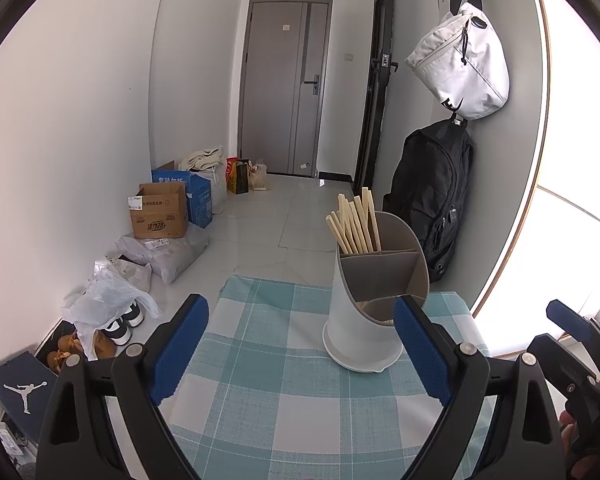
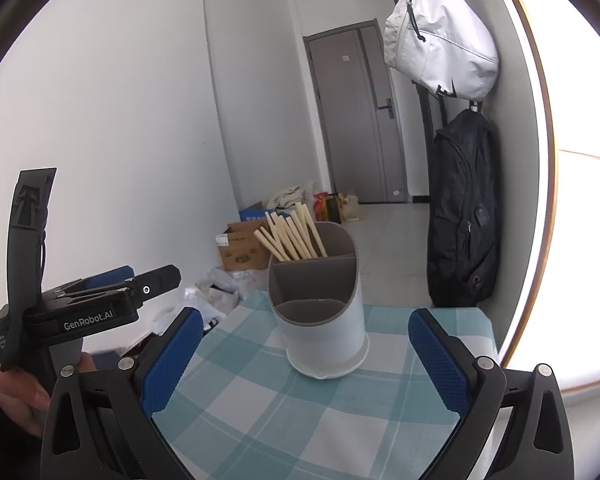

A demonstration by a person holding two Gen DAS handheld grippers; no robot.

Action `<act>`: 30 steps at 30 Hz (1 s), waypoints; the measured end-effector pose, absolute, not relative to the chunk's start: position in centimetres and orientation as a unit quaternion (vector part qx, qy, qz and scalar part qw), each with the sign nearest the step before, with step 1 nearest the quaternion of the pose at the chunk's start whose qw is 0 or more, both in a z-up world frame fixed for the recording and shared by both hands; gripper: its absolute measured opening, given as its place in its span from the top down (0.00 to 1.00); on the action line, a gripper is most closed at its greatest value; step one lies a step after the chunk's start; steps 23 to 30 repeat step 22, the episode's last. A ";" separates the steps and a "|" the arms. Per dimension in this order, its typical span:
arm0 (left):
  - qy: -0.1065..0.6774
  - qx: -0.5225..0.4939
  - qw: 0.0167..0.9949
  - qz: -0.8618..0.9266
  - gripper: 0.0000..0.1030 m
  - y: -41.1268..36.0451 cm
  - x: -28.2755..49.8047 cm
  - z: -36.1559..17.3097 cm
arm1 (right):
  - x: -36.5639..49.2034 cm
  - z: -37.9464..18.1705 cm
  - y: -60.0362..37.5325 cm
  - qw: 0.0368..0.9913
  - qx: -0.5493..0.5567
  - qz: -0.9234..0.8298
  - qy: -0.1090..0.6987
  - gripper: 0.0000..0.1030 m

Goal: Organize utensils

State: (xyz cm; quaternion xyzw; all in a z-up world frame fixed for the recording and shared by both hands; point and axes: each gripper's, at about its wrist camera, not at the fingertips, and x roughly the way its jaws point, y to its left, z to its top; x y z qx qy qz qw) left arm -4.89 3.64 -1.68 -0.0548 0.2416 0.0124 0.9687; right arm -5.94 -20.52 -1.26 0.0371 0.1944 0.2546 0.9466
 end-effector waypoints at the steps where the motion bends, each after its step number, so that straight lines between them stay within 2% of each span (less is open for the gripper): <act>1: 0.242 -0.055 0.969 0.012 0.12 3.6 -4.9 -1.7 | -6.0 -1.3 -20.5 0.946 0.038 0.254 0.195 0.00; 30: 0.261 -0.064 0.963 -0.002 0.12 3.6 -4.3 -2.2 | -5.7 -1.5 -20.3 0.944 0.038 0.258 0.202 0.00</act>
